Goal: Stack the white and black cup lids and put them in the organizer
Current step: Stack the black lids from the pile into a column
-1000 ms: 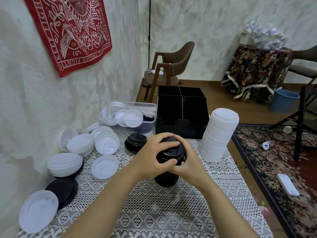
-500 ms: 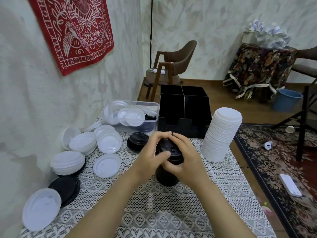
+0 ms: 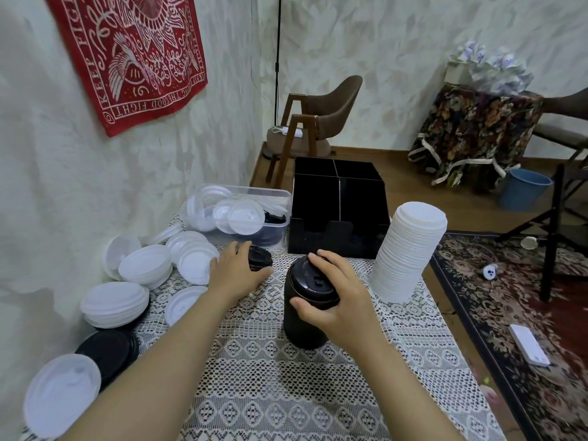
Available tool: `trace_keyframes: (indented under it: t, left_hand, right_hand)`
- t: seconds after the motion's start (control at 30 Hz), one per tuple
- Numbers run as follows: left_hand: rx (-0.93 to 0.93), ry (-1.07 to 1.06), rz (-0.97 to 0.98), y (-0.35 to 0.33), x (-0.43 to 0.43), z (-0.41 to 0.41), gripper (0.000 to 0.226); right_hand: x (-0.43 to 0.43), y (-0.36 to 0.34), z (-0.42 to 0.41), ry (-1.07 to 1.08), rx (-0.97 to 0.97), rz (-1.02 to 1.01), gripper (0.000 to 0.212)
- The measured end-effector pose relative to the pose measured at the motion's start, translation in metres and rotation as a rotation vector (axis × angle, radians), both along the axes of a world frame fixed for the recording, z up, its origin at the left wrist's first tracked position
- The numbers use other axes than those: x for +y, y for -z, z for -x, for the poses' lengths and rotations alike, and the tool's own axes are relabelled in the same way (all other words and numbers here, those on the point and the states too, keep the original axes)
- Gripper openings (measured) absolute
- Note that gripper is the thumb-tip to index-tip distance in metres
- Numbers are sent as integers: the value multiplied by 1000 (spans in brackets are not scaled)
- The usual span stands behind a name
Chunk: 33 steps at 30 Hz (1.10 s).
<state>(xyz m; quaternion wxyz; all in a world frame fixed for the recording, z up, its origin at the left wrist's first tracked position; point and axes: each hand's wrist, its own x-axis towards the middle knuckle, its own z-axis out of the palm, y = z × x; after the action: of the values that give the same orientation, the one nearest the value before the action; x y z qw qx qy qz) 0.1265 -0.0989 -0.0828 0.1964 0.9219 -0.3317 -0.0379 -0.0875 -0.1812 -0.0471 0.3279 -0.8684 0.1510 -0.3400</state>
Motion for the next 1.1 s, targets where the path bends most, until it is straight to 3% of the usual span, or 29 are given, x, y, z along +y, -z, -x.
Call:
trace_keyframes:
  t: [0.2, 0.33, 0.47, 0.67, 0.9, 1.1]
  left_hand:
    - [-163, -34, -4, 4, -7, -3, 80]
    - [-271, 44, 212, 2, 5, 5, 68]
    - [-194, 152, 335, 2, 34, 33, 61]
    - [-92, 301, 202, 17, 70, 59, 63]
    - [-147, 409, 46, 20, 75, 58, 80]
    - [-52, 241, -35, 15, 67, 75, 77]
  right_hand:
    - [0, 1, -1, -2, -32, -11, 74]
    - [0, 2, -1, -8, -37, -17, 74]
    - [-1, 3, -2, -8, -43, -23, 74]
    - [0, 4, -2, -10, -44, -36, 74]
    - [1, 3, 0, -10, -36, -43, 74]
    - [2, 3, -1, -11, -30, -62, 74]
